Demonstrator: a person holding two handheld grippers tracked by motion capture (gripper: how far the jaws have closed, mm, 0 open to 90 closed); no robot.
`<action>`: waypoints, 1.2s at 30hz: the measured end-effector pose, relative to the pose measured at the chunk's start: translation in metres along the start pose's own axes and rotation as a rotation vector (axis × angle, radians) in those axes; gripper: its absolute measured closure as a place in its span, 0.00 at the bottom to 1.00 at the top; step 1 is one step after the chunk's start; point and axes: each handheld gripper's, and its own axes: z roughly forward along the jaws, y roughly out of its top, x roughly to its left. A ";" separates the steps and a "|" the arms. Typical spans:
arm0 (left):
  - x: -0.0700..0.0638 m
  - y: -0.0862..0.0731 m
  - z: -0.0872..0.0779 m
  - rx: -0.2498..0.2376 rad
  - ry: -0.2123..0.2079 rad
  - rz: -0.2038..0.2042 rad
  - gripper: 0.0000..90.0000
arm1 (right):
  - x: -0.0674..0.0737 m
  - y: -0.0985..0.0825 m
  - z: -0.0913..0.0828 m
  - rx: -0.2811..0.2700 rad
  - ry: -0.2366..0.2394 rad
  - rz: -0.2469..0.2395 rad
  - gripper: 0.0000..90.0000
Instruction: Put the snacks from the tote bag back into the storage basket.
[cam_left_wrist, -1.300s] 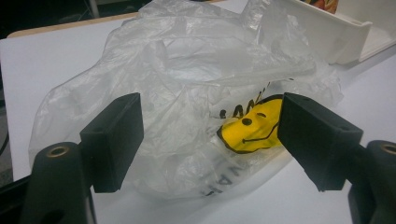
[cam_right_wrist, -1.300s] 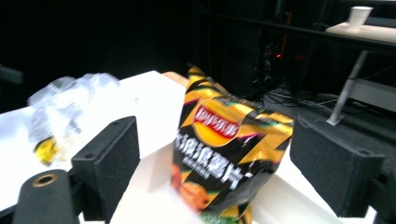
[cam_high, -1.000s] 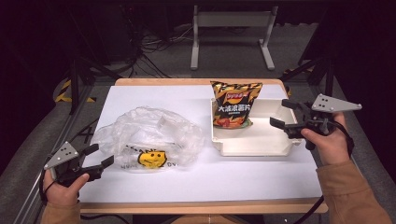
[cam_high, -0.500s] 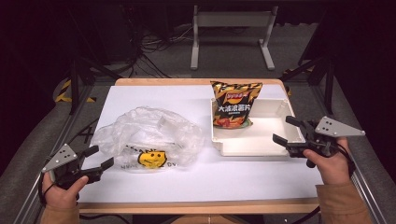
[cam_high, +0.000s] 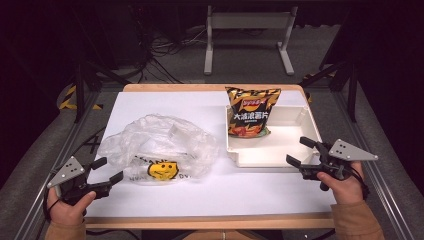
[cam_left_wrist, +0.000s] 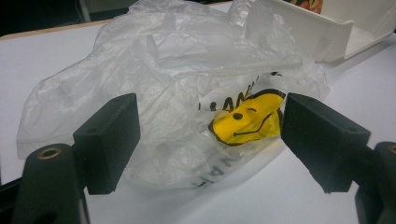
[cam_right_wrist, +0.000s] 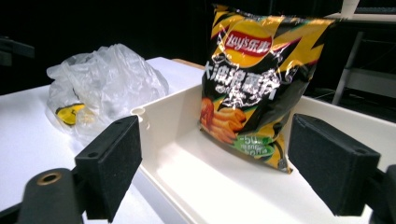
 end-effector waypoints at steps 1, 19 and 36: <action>0.000 -0.001 0.000 -0.005 0.000 -0.003 0.22 | 0.001 -0.003 0.001 -0.002 -0.001 0.000 0.20; 0.002 -0.008 0.004 -0.022 -0.037 0.022 0.21 | 0.001 -0.051 0.010 0.084 -0.057 0.041 0.19; 0.006 -0.019 0.019 0.009 -0.047 -0.003 0.22 | -0.001 -0.066 0.015 0.141 -0.080 0.090 0.17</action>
